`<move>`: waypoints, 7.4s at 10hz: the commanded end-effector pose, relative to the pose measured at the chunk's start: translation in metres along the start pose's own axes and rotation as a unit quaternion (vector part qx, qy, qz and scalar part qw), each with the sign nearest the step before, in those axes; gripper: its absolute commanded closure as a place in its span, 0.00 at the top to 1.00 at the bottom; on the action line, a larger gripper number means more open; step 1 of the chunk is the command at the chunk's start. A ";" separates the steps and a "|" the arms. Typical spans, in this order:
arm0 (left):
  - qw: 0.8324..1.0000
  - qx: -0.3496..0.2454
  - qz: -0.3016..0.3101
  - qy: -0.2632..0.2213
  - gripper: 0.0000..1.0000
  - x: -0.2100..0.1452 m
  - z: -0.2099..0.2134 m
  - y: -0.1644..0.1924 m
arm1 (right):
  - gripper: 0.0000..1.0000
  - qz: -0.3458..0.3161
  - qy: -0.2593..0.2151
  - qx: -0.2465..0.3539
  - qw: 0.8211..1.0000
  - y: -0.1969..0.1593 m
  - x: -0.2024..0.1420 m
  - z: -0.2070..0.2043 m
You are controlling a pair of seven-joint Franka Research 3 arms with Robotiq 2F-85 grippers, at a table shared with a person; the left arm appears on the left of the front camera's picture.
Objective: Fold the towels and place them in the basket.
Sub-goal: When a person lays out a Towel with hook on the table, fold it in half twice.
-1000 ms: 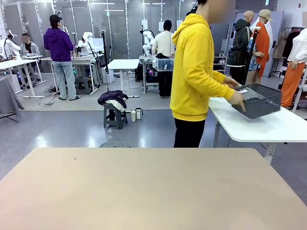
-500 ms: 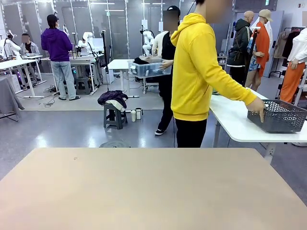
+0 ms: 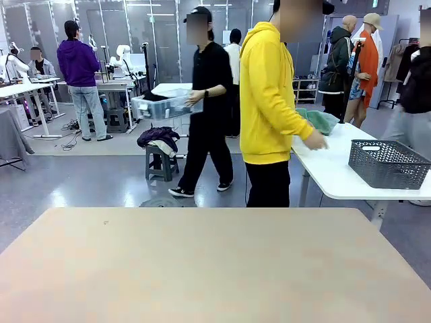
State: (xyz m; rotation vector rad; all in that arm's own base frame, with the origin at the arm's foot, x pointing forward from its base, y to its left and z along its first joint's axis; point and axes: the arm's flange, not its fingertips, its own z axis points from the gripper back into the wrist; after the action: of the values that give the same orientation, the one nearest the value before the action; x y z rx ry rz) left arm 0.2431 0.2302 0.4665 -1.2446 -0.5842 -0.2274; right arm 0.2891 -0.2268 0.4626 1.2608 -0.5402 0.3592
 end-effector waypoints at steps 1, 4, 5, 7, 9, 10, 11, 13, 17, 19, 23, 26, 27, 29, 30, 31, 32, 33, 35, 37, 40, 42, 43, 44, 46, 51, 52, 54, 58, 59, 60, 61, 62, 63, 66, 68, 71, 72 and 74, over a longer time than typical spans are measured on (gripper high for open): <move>1.000 -0.009 -0.012 -0.001 1.00 0.000 0.001 0.002 | 1.00 0.009 -0.006 0.006 1.000 -0.001 0.000 0.000; 1.000 -0.009 -0.012 -0.001 1.00 0.000 0.001 0.002 | 1.00 0.009 -0.006 0.006 1.000 -0.001 0.000 0.000; 1.000 -0.009 -0.012 -0.001 1.00 0.000 0.001 0.002 | 1.00 0.009 -0.006 0.006 1.000 -0.001 0.000 0.000; 1.000 -0.009 -0.012 -0.001 1.00 0.000 0.001 0.002 | 1.00 0.009 -0.006 0.006 1.000 -0.001 0.000 0.000; 1.000 -0.009 -0.012 -0.001 1.00 0.000 0.001 0.002 | 1.00 0.009 -0.006 0.006 1.000 -0.001 0.000 0.000; 1.000 -0.009 -0.012 -0.001 1.00 0.000 0.001 0.002 | 1.00 0.009 -0.006 0.006 1.000 -0.001 0.000 0.000; 1.000 -0.009 -0.012 -0.001 1.00 0.000 0.001 0.002 | 1.00 0.009 -0.006 0.006 1.000 -0.001 0.000 0.000; 1.000 -0.009 -0.012 -0.001 1.00 0.000 0.001 0.002 | 1.00 0.009 -0.006 0.006 1.000 -0.001 0.000 0.000; 1.000 -0.009 -0.012 -0.001 1.00 0.000 0.001 0.002 | 1.00 0.009 -0.006 0.006 1.000 -0.001 0.000 0.000; 1.000 -0.009 -0.012 -0.001 1.00 0.000 0.001 0.002 | 1.00 0.009 -0.006 0.006 1.000 -0.001 0.000 0.000; 1.000 -0.009 -0.012 -0.001 1.00 0.000 0.001 0.002 | 1.00 0.009 -0.006 0.006 1.000 -0.001 0.000 0.000; 1.000 -0.009 -0.012 -0.001 1.00 0.000 0.001 0.002 | 1.00 0.009 -0.006 0.006 1.000 -0.001 0.000 0.000; 1.000 -0.009 -0.012 -0.001 1.00 0.000 0.001 0.002 | 1.00 0.009 -0.006 0.006 1.000 -0.001 0.000 0.000; 1.000 -0.009 -0.012 -0.001 1.00 0.000 0.001 0.002 | 1.00 0.009 -0.006 0.006 1.000 -0.001 0.000 0.000; 1.000 -0.009 -0.012 -0.001 1.00 0.000 0.001 0.002 | 1.00 0.009 -0.006 0.006 1.000 -0.001 0.000 0.000; 1.000 -0.009 -0.012 -0.001 1.00 0.000 0.001 0.002 | 1.00 0.009 -0.006 0.006 1.000 -0.001 0.000 0.000; 1.000 -0.009 -0.012 -0.001 1.00 0.000 0.001 0.002 | 1.00 0.009 -0.006 0.006 1.000 -0.001 0.000 0.000; 1.000 -0.009 -0.012 -0.001 1.00 0.000 0.001 0.002 | 1.00 0.009 -0.006 0.006 1.000 -0.001 0.000 0.000; 1.000 -0.009 -0.012 -0.001 1.00 0.000 0.001 0.002 | 1.00 0.009 -0.006 0.006 1.000 -0.001 0.000 0.000; 1.000 -0.009 -0.012 -0.001 1.00 0.000 0.001 0.002 | 1.00 0.009 -0.006 0.006 1.000 -0.001 0.000 0.000; 1.000 -0.009 -0.012 -0.001 1.00 0.000 0.001 0.002 | 1.00 0.009 -0.006 0.006 1.000 -0.001 0.000 0.000; 1.000 -0.009 -0.012 -0.001 1.00 0.000 0.001 0.002 | 1.00 0.009 -0.006 0.006 1.000 -0.001 0.000 0.000; 1.000 -0.009 -0.012 -0.001 1.00 0.000 0.001 0.002 | 1.00 0.009 -0.006 0.006 1.000 -0.001 0.000 0.000; 1.000 -0.009 -0.012 -0.001 1.00 0.000 0.001 0.002 | 1.00 0.009 -0.006 0.006 1.000 -0.001 0.000 0.000; 1.000 -0.009 -0.012 -0.001 1.00 0.000 0.001 0.002 | 1.00 0.009 -0.006 0.006 1.000 -0.001 0.000 0.000; 1.000 -0.009 -0.012 -0.001 1.00 0.000 0.001 0.002 | 1.00 0.009 -0.006 0.006 1.000 -0.001 0.000 0.000; 1.000 -0.009 -0.012 -0.001 1.00 0.000 0.001 0.002 | 1.00 0.009 -0.006 0.006 1.000 -0.001 0.000 0.000; 1.000 -0.009 -0.012 -0.001 1.00 0.000 0.001 0.002 | 1.00 0.009 -0.006 0.006 1.000 -0.001 0.000 0.000; 1.000 -0.009 -0.012 -0.001 1.00 0.000 0.001 0.002 | 1.00 0.009 -0.006 0.006 1.000 -0.001 0.000 0.000; 1.000 -0.009 -0.012 -0.001 1.00 0.000 0.001 0.002 | 1.00 0.009 -0.006 0.006 1.000 -0.001 0.000 0.000; 1.000 -0.009 -0.012 -0.001 1.00 0.000 0.001 0.002 | 1.00 0.009 -0.006 0.006 1.000 -0.001 0.000 0.000; 1.000 -0.009 -0.012 -0.001 1.00 0.000 0.001 0.002 | 1.00 0.009 -0.006 0.006 1.000 -0.001 0.000 0.000; 1.000 -0.009 -0.012 -0.001 1.00 0.000 0.001 0.002 | 1.00 0.009 -0.006 0.006 1.000 -0.001 0.000 0.000; 1.000 -0.009 -0.012 -0.001 1.00 0.000 0.001 0.002 | 1.00 0.009 -0.006 0.006 1.000 -0.001 0.000 0.000; 1.000 -0.009 -0.012 -0.001 1.00 0.000 0.001 0.002 | 1.00 0.009 -0.006 0.006 1.000 -0.001 0.000 0.000; 1.000 -0.009 -0.012 -0.001 1.00 0.000 0.001 0.002 | 1.00 0.009 -0.006 0.006 1.000 -0.001 0.000 0.000; 1.000 -0.009 -0.012 -0.001 1.00 0.000 0.001 0.002 | 1.00 0.009 -0.006 0.006 1.000 -0.001 0.000 0.000; 1.000 -0.009 -0.012 -0.001 1.00 0.000 0.001 0.002 | 1.00 0.009 -0.006 0.006 1.000 -0.001 0.000 0.000; 1.000 -0.009 -0.012 -0.001 1.00 0.000 0.001 0.002 | 1.00 0.009 -0.006 0.006 1.000 -0.001 0.000 0.000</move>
State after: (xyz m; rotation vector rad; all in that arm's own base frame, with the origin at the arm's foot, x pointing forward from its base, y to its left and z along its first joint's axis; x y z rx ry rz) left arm 0.2431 0.2302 0.4665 -1.2446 -0.5843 -0.2275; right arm 0.2889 -0.2271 0.4627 1.2603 -0.5412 0.3584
